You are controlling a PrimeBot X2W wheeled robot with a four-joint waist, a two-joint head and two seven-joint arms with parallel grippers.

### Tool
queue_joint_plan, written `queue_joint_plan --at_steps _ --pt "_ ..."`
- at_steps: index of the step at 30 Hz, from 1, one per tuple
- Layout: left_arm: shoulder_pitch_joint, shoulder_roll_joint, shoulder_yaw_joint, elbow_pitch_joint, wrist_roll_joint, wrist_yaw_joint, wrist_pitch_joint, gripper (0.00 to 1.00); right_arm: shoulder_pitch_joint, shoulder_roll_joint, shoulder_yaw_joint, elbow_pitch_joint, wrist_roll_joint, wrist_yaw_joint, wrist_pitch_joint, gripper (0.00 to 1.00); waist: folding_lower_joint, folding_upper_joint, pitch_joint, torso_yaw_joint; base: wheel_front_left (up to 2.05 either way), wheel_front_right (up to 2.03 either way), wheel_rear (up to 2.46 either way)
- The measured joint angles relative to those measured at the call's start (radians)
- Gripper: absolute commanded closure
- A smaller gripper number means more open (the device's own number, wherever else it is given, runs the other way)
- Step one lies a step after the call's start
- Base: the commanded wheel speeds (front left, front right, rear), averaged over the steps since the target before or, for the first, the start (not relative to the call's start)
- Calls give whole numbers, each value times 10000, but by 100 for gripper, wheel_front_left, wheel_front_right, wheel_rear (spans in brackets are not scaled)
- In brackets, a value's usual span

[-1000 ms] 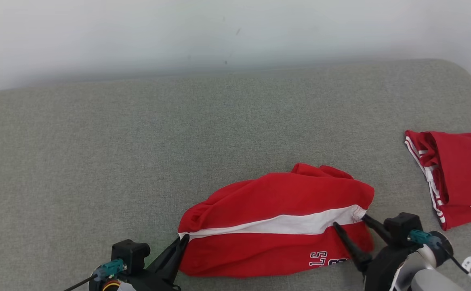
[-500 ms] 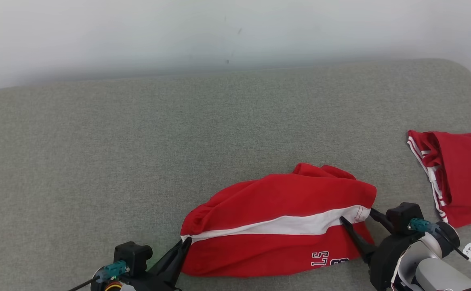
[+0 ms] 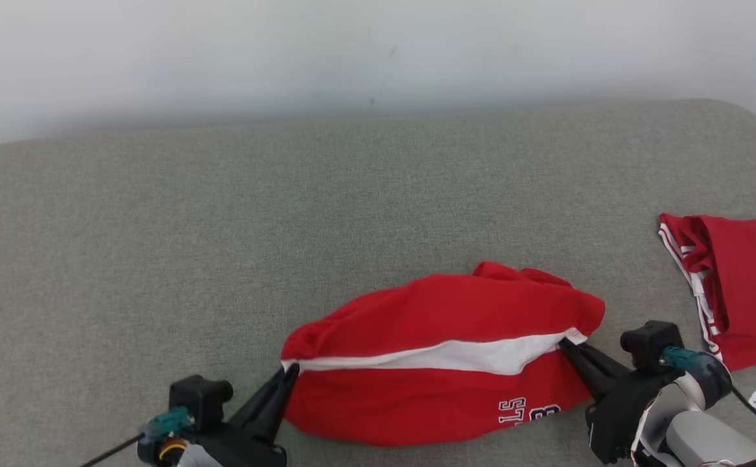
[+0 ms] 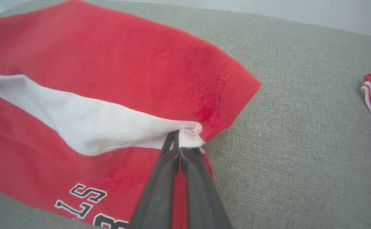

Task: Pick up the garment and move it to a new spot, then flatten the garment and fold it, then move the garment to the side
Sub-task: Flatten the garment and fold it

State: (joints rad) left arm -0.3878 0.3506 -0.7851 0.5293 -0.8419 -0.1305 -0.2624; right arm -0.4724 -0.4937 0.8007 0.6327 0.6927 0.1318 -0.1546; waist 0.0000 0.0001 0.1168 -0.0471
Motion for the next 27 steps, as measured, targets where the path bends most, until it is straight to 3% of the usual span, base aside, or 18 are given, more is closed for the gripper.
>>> queue_joint_plan --at_steps 7,13,21,27 --pt "257 111 1388 -1417 -186 -2 2 100 425 -817 -268 -2441 1730 0 -75 100 0 0 -186 -89 0 0 0" --pt "296 681 1893 -2706 -430 -4 50 100 383 -1707 -1047 -4011 2255 0 77 100 0 -1 -352 -283 0 0 0" --pt "-746 1315 2167 -4105 -1392 -4 826 100 -121 -1912 -1996 -5177 2470 0 880 100 0 -2 -571 -454 0 0 0" --pt "-1639 1630 2194 -4771 -2000 -4 1557 100 -307 -1505 -2518 -5753 3172 0 1599 100 0 -2 -610 -561 0 0 0"
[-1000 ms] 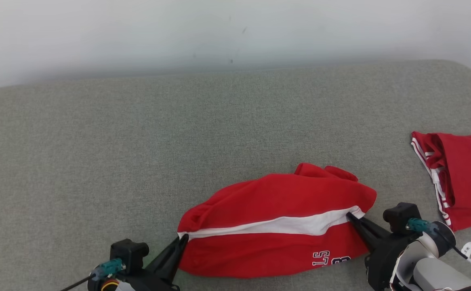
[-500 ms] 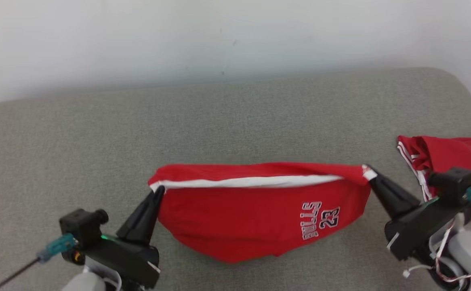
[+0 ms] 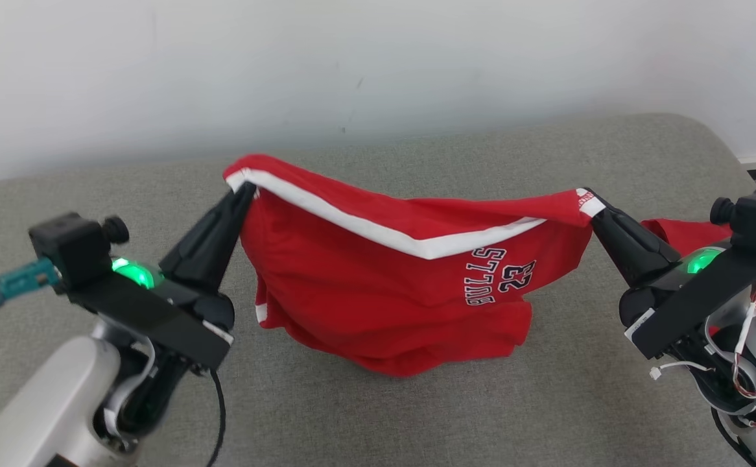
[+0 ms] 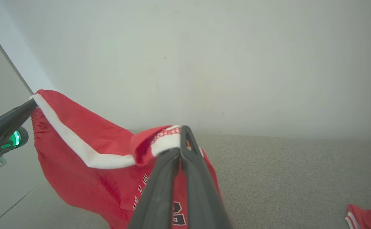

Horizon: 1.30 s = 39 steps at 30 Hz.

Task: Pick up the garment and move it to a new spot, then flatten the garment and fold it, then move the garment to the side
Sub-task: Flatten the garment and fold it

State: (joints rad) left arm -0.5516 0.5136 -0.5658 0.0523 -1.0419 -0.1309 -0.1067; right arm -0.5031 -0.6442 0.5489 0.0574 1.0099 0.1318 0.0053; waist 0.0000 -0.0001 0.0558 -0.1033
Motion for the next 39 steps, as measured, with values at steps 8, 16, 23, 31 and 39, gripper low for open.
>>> queue_joint_plan --at_steps 8,16,23,31,39 --pt "-685 125 238 -211 -449 31 290 100 173 282 -756 151 -188 0 646 100 0 0 -2 -65 0 0 0" --pt "480 309 -456 -67 -796 94 988 100 1806 663 -901 510 529 -2 3478 100 2 0 42 -73 0 0 0" --pt "1582 537 -468 -224 -1158 253 813 100 3181 1072 -552 -874 2098 -13 5070 100 1 0 103 95 0 0 0" --pt "1954 848 65 -468 -1361 384 341 100 3716 1275 -456 -2846 4585 -17 6002 100 1 1 -107 284 0 0 0" --pt "1435 991 805 -725 -1511 520 10 100 2811 1390 -1080 -3110 3708 -17 4803 100 1 1 -191 361 0 0 0"
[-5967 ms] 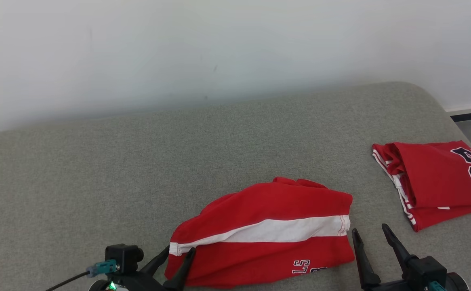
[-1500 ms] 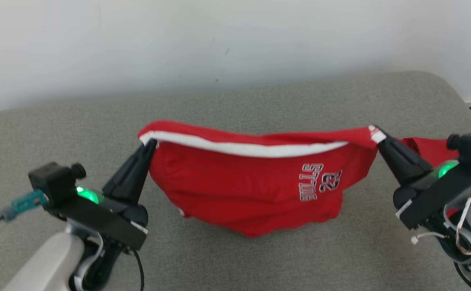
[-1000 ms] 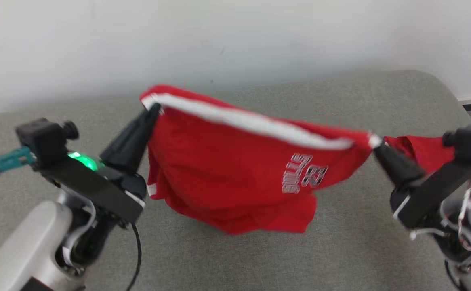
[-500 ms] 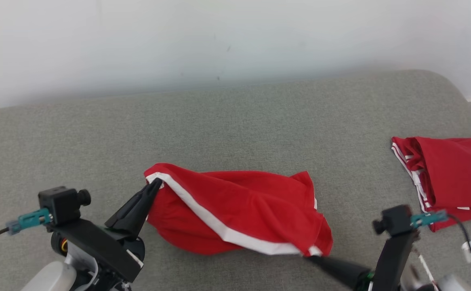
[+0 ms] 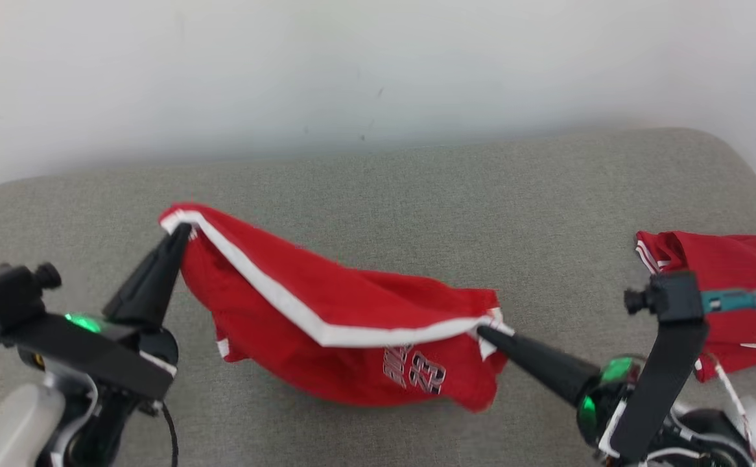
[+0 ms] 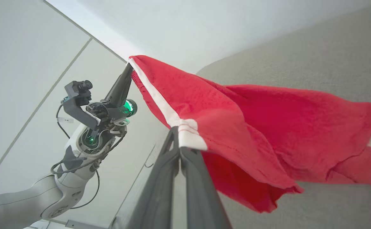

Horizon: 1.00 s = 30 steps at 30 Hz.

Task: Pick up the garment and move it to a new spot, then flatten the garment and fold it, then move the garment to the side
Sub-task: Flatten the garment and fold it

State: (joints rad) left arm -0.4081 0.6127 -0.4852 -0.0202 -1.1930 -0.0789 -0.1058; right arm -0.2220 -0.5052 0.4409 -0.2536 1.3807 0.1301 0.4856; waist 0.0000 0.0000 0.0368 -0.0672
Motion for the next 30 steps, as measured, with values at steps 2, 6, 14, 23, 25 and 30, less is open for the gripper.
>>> queue_joint_plan --at_steps 2,6,14,23,25,30 --pt "-368 -25 130 6 -56 -2 -29 100 -378 -31 -98 125 -324 0 -242 100 0 0 19 -5 0 0 0" --pt "-1098 -213 257 46 -75 19 27 100 -1226 -192 -142 364 -943 0 -527 100 0 0 83 -57 0 0 0" --pt "-2550 -660 288 581 -178 199 374 100 -3441 -441 215 1237 -2403 0 -721 100 0 1 590 -244 0 0 0" --pt "-5218 -1358 606 1473 59 619 443 100 -7114 -105 683 2562 -3835 0 -767 100 2 1 1944 -460 0 0 0" --pt "-6024 -1476 732 1697 79 671 487 100 -8140 102 752 2918 -4142 0 -989 100 2 2 2383 -525 0 0 0" --pt "-7868 -1601 1225 2301 391 775 25 100 -10682 491 780 4190 -5655 0 -2217 100 3 2 3579 -717 0 0 0"
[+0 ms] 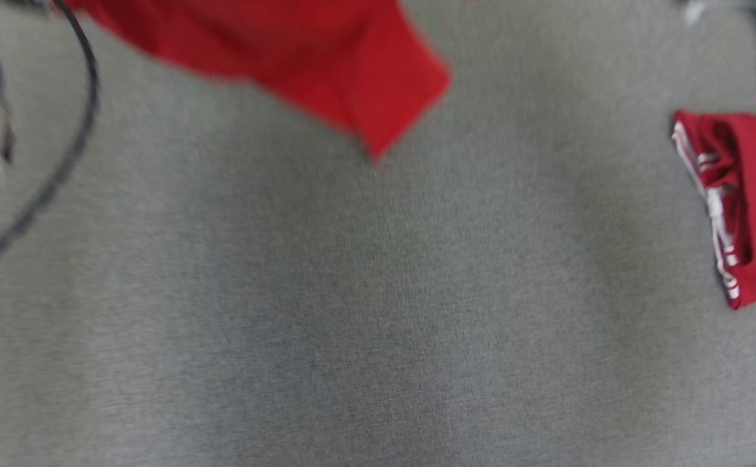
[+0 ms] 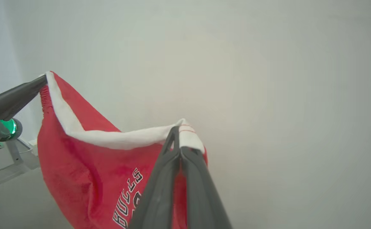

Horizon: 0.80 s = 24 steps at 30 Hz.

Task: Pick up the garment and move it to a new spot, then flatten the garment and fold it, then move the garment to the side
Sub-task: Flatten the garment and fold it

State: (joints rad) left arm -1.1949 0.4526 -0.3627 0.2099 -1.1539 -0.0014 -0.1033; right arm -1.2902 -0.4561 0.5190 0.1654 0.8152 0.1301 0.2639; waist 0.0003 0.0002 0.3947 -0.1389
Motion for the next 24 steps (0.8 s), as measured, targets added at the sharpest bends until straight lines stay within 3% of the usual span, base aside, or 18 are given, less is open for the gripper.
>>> queue_joint_plan --at_steps 8,13,19,24 --pt "-2220 -502 769 422 997 -322 -1421 100 -2220 637 -1519 2203 -4033 2 -3442 100 0 2 1682 -318 0 0 0" --pt "-2234 -886 1258 433 1513 -717 -1565 100 -2122 1131 -1628 3158 -6088 17 -3986 100 -1 1 2450 -495 0 0 0" --pt "-432 -1114 1551 746 1695 -1141 -1582 100 -1194 1220 -759 3812 -6686 17 -4220 100 0 2 2970 -595 0 0 0" --pt "1210 -1160 1081 485 1522 -1233 -1592 100 -319 644 612 3509 -6065 17 -3921 100 -3 0 2783 -529 0 0 0"
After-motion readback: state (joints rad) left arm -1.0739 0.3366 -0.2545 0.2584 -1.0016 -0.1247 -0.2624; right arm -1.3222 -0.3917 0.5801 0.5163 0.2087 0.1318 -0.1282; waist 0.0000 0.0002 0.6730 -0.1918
